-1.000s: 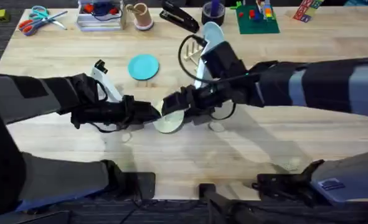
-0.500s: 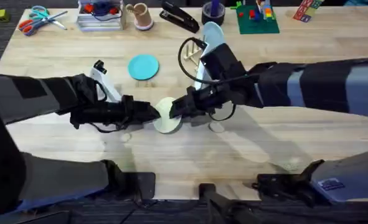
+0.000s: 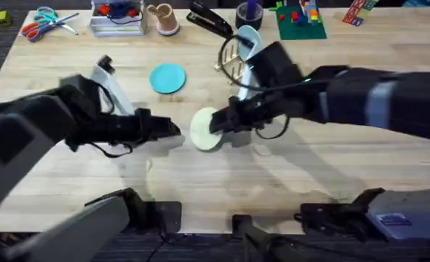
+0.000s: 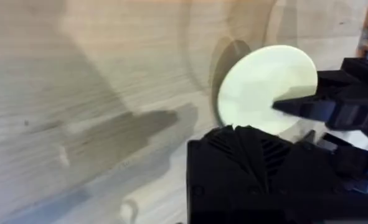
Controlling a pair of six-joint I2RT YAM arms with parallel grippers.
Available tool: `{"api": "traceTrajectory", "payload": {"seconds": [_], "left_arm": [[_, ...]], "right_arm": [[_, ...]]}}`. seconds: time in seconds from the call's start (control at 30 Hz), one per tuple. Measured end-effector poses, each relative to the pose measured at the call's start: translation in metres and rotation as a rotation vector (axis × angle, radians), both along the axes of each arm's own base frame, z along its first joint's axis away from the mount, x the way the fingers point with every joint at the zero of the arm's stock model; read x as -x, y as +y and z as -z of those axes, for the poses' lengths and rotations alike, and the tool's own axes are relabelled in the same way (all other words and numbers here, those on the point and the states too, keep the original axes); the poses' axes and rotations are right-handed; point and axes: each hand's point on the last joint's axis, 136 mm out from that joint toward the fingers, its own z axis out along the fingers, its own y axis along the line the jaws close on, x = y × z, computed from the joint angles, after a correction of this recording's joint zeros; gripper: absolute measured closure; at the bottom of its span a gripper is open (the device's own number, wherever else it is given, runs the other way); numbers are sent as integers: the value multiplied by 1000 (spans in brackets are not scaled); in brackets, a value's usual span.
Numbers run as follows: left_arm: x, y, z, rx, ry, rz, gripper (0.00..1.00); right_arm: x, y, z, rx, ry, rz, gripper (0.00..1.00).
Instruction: Pick up the plates from the table one by one and place each into a slot on the dish rack.
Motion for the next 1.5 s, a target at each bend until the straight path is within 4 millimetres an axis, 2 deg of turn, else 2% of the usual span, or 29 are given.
{"api": "traceTrajectory", "payload": {"seconds": [0.17, 0.37, 0.7, 0.83, 1.03, 1.3, 1.5], "left_arm": [[-11, 12, -41, -115, -139, 0, 960], [-19, 18, -90, -194, -278, -8, 960], [-21, 28, -145, -295, -375, -26, 960], [-22, 31, -159, -356, -395, -17, 959], [-25, 22, -172, -476, -445, 69, 959], [-31, -2, -181, -574, -551, 208, 960], [-41, -17, -191, -601, -668, 284, 960]], "right_arm": [[-7, -35, -18, 88, -73, 38, 970], [-17, -69, -55, 190, -188, 28, 970], [-30, -109, -122, 397, -378, -61, 970], [-39, -119, -149, 464, -468, -79, 970], [-53, -132, -180, 543, -591, -84, 970], [-67, -136, -203, 589, -714, -118, 970], [-70, -134, -206, 597, -746, -142, 970]]}}
